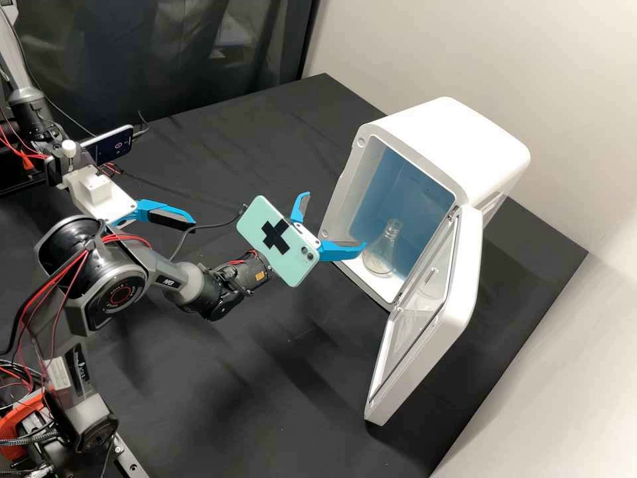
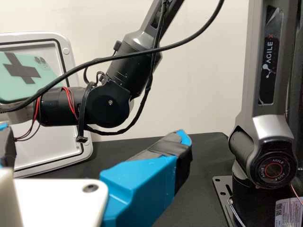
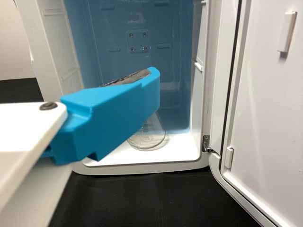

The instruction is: Take the flask out of the incubator

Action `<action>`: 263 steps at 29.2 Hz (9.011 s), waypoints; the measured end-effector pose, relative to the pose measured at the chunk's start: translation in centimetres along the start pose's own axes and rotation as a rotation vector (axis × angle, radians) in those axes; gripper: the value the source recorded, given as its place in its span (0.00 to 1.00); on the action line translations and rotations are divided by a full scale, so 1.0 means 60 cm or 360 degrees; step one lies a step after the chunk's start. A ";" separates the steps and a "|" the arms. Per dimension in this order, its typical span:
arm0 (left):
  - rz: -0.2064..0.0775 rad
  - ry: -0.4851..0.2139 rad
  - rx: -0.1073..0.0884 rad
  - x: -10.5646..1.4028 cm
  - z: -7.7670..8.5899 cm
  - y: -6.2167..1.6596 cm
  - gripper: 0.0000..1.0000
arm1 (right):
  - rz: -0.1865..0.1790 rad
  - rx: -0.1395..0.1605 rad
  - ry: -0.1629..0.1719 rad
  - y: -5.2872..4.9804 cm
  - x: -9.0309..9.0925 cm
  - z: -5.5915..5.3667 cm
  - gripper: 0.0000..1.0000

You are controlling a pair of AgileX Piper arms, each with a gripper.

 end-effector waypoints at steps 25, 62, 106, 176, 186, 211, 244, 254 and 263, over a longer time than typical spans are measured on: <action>-0.0105 0.0180 -0.0003 0.044 -0.063 -0.028 1.00 | 0.0000 0.0000 0.0000 0.000 0.000 0.000 1.00; -0.0082 0.0639 -0.0156 0.015 -0.214 0.001 1.00 | 0.0000 0.0000 0.0000 0.000 0.000 0.000 1.00; -0.0077 0.0638 -0.0184 0.015 -0.215 0.002 1.00 | 0.0068 -0.0105 -0.0262 -0.009 0.147 0.011 1.00; -0.0048 0.0611 -0.0214 0.016 -0.206 0.010 1.00 | 0.0018 -0.0152 -0.0482 -0.013 0.191 0.002 1.00; -0.0048 0.0611 -0.0214 0.016 -0.206 0.010 1.00 | -0.0018 -0.0210 -0.0509 -0.026 0.219 -0.002 1.00; -0.0048 0.0611 -0.0214 0.016 -0.206 0.010 1.00 | -0.0047 -0.0278 -0.0669 -0.054 0.298 0.002 1.00; -0.0048 0.0611 -0.0214 0.016 -0.206 0.010 1.00 | -0.0114 -0.0251 -0.0712 -0.041 0.362 0.013 1.00; -0.0047 0.0613 -0.0215 0.016 -0.206 0.010 1.00 | -0.0137 -0.0250 -0.0730 -0.046 0.375 0.023 1.00; -0.0045 0.0617 -0.0219 0.015 -0.207 0.010 1.00 | -0.0176 -0.0288 -0.0738 -0.053 0.388 0.040 1.00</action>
